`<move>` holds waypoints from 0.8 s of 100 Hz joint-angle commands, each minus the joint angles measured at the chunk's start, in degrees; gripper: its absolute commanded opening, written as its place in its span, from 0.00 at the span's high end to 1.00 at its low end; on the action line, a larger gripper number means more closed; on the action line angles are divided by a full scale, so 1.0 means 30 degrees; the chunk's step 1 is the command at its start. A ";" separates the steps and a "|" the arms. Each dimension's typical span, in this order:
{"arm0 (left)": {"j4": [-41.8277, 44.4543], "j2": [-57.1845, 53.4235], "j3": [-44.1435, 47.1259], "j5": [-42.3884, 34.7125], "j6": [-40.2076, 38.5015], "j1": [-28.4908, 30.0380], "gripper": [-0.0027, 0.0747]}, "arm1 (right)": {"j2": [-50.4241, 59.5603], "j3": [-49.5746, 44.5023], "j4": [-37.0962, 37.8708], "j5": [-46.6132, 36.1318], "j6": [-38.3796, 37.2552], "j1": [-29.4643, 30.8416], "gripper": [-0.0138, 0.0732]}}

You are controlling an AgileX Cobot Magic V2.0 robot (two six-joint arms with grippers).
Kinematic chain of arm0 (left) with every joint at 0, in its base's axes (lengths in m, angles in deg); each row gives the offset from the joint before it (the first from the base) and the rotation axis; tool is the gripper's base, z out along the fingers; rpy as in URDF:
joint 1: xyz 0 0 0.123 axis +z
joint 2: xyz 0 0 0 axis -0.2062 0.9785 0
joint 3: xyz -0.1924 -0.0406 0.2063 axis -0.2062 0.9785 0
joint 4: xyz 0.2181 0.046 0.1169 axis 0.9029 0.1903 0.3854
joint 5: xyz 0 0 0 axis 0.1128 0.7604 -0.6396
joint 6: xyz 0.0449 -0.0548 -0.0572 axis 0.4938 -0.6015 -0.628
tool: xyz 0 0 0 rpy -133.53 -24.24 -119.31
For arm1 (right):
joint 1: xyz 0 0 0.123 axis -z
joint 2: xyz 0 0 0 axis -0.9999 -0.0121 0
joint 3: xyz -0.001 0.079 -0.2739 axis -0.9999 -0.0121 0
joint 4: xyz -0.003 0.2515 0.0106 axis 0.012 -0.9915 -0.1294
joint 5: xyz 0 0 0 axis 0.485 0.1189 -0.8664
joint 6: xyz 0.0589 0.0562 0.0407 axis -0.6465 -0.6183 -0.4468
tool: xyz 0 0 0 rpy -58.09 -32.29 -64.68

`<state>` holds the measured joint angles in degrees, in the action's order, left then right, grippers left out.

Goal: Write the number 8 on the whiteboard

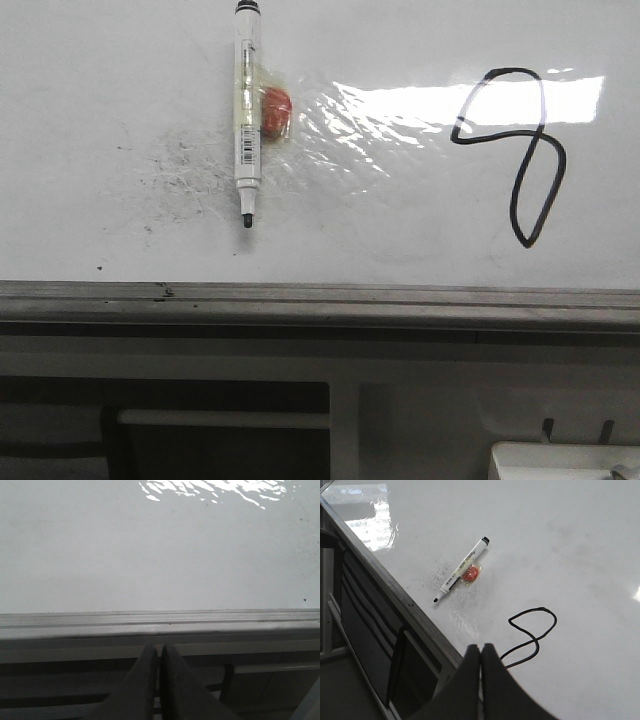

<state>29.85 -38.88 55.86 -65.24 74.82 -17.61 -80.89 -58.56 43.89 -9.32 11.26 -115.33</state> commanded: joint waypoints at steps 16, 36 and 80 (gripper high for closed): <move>-0.0009 -0.0491 0.0767 -0.0686 -0.0194 -0.0027 0.99 | -0.0039 0.0415 -0.0062 -0.1354 -0.0054 0.0148 0.91; -0.0009 -0.0491 0.0767 -0.0686 -0.0194 -0.0027 0.99 | -0.0039 -0.1103 0.2886 -0.3694 -0.1176 0.2130 0.91; -0.0009 -0.0491 0.0767 -0.0686 -0.0194 -0.0027 0.99 | -0.0039 -0.7879 0.5445 -0.8630 -0.9595 0.7109 0.91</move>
<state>29.98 -38.88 55.86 -65.24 74.82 -17.61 -80.89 -81.69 56.80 -29.37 -11.95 -94.48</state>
